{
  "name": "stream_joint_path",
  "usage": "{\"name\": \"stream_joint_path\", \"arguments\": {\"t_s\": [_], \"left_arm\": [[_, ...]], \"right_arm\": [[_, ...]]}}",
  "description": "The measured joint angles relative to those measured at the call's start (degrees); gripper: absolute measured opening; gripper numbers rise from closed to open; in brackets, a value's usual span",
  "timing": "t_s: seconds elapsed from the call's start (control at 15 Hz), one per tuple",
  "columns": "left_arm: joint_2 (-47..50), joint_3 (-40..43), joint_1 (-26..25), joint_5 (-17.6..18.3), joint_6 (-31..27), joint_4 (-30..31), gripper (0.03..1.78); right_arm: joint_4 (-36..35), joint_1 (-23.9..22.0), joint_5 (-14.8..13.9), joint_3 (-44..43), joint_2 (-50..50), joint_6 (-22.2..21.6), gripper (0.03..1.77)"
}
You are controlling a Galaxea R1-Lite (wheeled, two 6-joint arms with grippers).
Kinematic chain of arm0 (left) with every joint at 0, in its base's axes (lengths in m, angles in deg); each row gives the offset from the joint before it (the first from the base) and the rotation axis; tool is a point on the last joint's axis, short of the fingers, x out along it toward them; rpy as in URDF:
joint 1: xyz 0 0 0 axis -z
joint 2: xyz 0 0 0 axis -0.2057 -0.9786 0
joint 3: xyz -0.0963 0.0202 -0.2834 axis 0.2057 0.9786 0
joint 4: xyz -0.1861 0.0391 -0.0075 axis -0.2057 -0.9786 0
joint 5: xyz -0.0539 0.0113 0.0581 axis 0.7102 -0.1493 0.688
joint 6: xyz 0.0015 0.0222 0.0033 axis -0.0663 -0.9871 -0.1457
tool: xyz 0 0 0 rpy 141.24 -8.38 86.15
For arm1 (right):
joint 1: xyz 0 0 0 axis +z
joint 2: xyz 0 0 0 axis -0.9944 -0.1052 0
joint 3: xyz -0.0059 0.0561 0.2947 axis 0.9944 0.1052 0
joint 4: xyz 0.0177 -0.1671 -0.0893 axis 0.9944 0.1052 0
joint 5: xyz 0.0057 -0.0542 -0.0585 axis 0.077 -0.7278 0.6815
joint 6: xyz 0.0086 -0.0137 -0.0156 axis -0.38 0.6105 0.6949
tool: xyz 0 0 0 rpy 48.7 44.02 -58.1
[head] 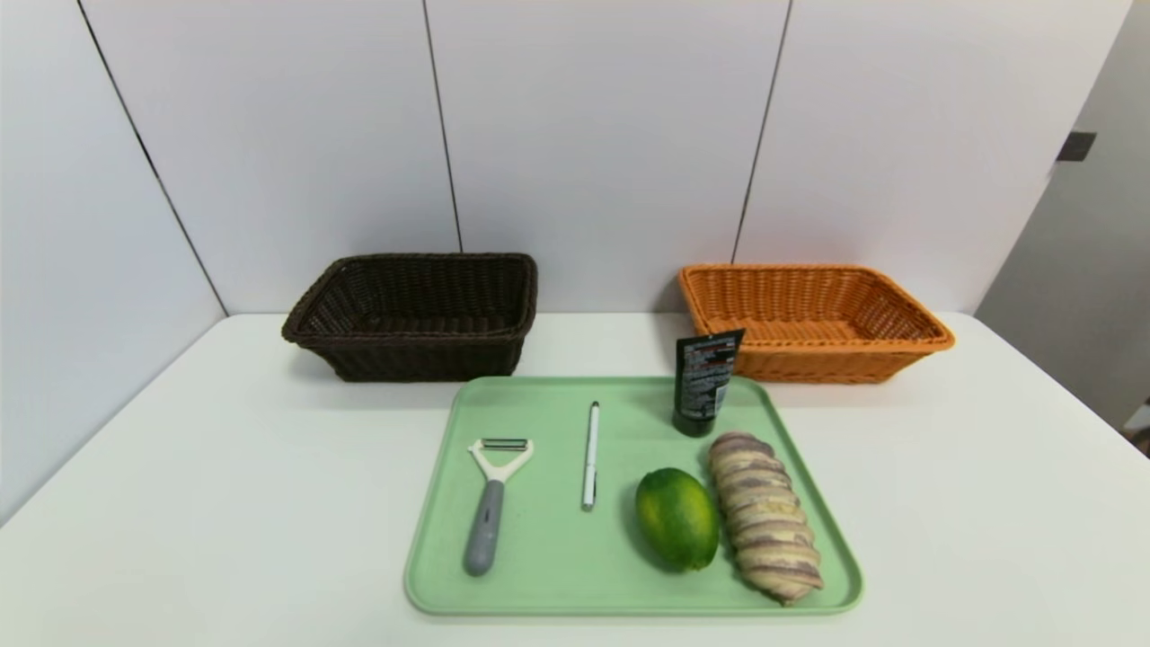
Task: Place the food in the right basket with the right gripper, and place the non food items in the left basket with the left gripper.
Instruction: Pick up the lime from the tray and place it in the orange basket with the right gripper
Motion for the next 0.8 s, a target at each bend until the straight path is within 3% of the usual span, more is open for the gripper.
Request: {"name": "stream_joint_path", "arguments": {"t_s": [0.8], "left_arm": [[0.00, -1.07, -0.05, -0.06, -2.05, -1.38, 1.69]], "right_arm": [[0.15, -0.02, 0.01, -1.12, -0.02, -0.87, 1.71]]}}
